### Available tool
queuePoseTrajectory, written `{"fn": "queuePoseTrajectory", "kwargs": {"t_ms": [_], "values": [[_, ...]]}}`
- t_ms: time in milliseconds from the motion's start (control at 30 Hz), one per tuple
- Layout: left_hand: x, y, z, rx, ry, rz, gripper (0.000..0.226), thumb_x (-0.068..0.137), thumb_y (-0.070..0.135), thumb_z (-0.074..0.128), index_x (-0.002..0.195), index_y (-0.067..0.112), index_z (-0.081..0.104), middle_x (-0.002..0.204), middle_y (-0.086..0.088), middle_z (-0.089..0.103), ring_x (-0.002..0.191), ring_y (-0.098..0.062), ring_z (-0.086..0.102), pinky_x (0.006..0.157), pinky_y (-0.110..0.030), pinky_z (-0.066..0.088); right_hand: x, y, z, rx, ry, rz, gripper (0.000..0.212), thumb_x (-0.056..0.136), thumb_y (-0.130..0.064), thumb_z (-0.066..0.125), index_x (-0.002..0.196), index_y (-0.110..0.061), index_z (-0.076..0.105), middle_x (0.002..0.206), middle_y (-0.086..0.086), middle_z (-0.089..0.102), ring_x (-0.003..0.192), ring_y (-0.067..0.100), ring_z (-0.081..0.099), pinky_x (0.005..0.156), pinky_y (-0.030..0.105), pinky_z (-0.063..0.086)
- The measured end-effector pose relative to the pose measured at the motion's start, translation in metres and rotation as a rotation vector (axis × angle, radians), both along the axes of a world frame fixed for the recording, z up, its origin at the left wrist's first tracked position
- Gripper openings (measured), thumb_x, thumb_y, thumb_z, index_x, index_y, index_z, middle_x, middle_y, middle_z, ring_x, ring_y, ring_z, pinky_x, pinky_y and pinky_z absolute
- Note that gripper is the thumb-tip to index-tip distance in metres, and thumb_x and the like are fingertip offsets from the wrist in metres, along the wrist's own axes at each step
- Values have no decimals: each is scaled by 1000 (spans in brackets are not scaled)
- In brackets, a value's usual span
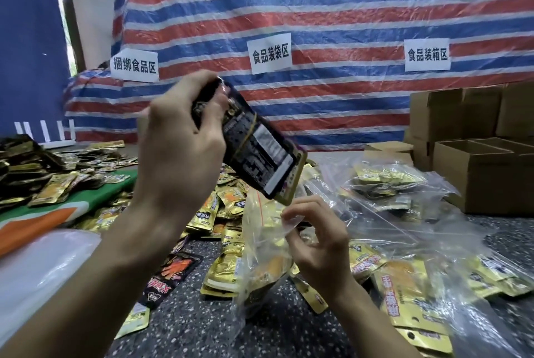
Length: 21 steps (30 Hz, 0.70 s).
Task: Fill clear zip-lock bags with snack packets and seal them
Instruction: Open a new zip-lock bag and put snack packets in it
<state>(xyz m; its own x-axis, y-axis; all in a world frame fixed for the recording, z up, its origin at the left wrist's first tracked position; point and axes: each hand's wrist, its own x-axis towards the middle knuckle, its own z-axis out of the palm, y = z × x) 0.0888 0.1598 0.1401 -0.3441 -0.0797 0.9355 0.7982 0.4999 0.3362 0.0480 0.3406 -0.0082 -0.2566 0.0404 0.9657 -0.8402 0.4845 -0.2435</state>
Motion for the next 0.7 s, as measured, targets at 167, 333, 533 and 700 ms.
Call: {"fn": "queuePoseTrajectory", "kwargs": {"t_ms": [167, 333, 533, 700], "values": [[-6, 15, -5, -250, -139, 133, 38, 102, 18, 53, 138, 6, 54, 131, -13, 62, 117, -25, 58, 100, -39, 49, 2, 2, 1, -22, 6, 22, 10, 77, 2, 61, 85, 0, 67, 87, 4, 63, 79, 10, 61, 71, 20, 50], [-6, 25, -14, -421, -203, 227, 25, 102, 22, 52, 123, 13, 60, 114, -8, 66, 103, -32, 62, 82, -51, 53, 4, -2, 3, -2, 22, 12, 10, 79, -1, 61, 86, 3, 68, 87, 6, 64, 79, 4, 60, 73, 15, 49], [-14, 48, -30, -595, -158, 285, 12, 102, 22, 48, 110, 19, 56, 99, 0, 65, 87, -27, 62, 67, -42, 50, 1, 0, 2, -56, 16, 33, 11, 85, -1, 64, 94, -1, 69, 95, 3, 65, 86, 14, 66, 72, 24, 54], [-21, 48, -45, -745, -390, 298, 29, 96, 46, 55, 112, 22, 49, 96, 1, 69, 88, -27, 65, 74, -42, 52, 2, 2, 4, -71, 52, 11, 14, 95, -14, 64, 100, -3, 70, 98, 3, 66, 92, 14, 66, 79, 23, 52]]}}
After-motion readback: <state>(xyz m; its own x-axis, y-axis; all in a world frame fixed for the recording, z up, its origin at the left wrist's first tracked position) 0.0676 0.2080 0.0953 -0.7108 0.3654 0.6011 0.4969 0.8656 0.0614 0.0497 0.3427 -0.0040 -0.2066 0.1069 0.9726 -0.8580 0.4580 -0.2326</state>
